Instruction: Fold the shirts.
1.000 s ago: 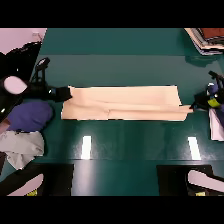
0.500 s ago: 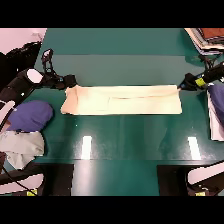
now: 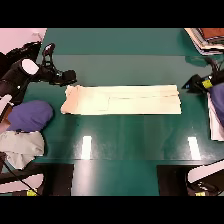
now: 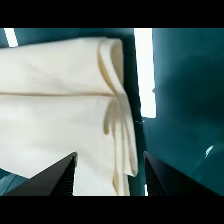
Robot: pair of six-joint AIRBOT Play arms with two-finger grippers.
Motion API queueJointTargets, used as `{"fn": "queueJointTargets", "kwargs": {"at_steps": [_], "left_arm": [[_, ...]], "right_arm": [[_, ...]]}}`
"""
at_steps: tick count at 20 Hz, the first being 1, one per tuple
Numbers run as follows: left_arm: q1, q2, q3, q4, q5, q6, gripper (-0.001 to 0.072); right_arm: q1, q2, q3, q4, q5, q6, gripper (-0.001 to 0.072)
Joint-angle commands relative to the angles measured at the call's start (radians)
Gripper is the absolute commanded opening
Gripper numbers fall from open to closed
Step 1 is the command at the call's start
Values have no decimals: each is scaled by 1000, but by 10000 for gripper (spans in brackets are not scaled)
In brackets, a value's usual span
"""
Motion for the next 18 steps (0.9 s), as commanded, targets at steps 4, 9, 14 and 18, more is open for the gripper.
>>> {"fn": "queueJointTargets", "kwargs": {"at_steps": [4,9,14,18], "left_arm": [[-2,-3,12,-68,-35,29,35],[-23,-49,13,-163,-83,57,26],[-170,-182,66,-220,-62,93,25],[-289,-347,245,-220,-62,100,25]], "right_arm": [[-71,-1,-223,108,-37,-123,481],[21,-72,-219,162,-54,-136,428],[92,-72,-139,163,16,-155,15],[122,24,-38,163,90,-87,13]]}}
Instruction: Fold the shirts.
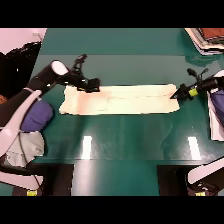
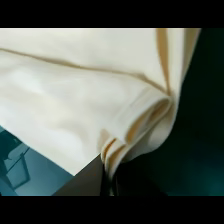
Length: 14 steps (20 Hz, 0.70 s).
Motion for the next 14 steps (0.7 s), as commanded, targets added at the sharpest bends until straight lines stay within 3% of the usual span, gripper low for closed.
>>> {"fn": "queueJointTargets", "kwargs": {"at_steps": [1,7,14], "left_arm": [[-103,-144,150,-11,0,9,25],[-190,-353,354,-26,-24,-29,25],[-197,-364,358,-17,-33,-29,25]], "right_arm": [[42,89,90,19,60,64,13],[200,216,336,19,69,174,13],[394,215,515,20,31,210,13]]}}
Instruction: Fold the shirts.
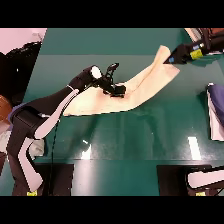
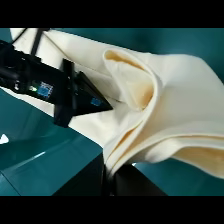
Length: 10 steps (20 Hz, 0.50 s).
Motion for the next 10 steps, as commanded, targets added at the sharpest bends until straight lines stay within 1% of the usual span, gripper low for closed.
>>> {"fn": "queueJointTargets", "kwargs": {"at_steps": [1,3,6,8,10], "left_arm": [[-5,-11,8,25,-7,-4,25],[-5,-11,8,58,-17,-4,25],[-1,-11,8,77,-44,-1,25],[21,-10,25,80,-95,0,25],[64,-8,73,80,-163,0,25]], "right_arm": [[93,4,54,-1,-36,16,13],[139,4,53,16,-69,14,13],[191,3,53,130,-177,-26,13],[226,3,52,136,-221,-40,13],[264,3,51,136,-238,-79,13]]}}
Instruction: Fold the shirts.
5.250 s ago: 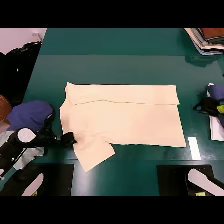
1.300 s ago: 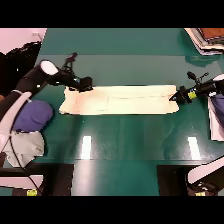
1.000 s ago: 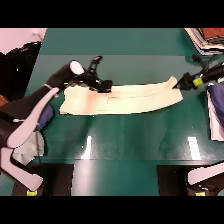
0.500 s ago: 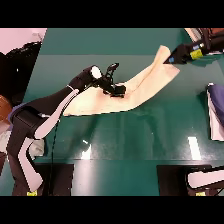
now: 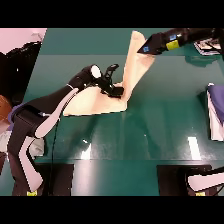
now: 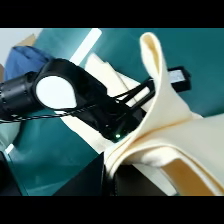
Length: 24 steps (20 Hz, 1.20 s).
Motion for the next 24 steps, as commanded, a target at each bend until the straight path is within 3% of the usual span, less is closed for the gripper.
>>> {"fn": "queueJointTargets", "kwargs": {"at_steps": [1,5,10,11,13,15,19,24], "left_arm": [[67,14,60,11,-104,3,24],[220,153,88,52,-129,19,25],[459,387,88,190,-171,40,25],[500,426,88,192,-179,40,26],[561,483,88,192,-188,40,26],[591,520,87,191,-191,40,25],[582,529,82,183,-220,43,25],[581,529,82,181,-244,45,25]], "right_arm": [[72,1,2,29,-73,-58,13],[172,-37,2,67,-135,-106,14],[391,-219,2,214,-333,-283,17],[437,-263,2,235,-378,-365,69],[492,-324,2,264,-399,-454,500],[486,-334,2,226,-349,-442,524],[341,-261,-46,-9,-169,-256,501],[73,-146,-350,-116,-159,-40,492]]}}
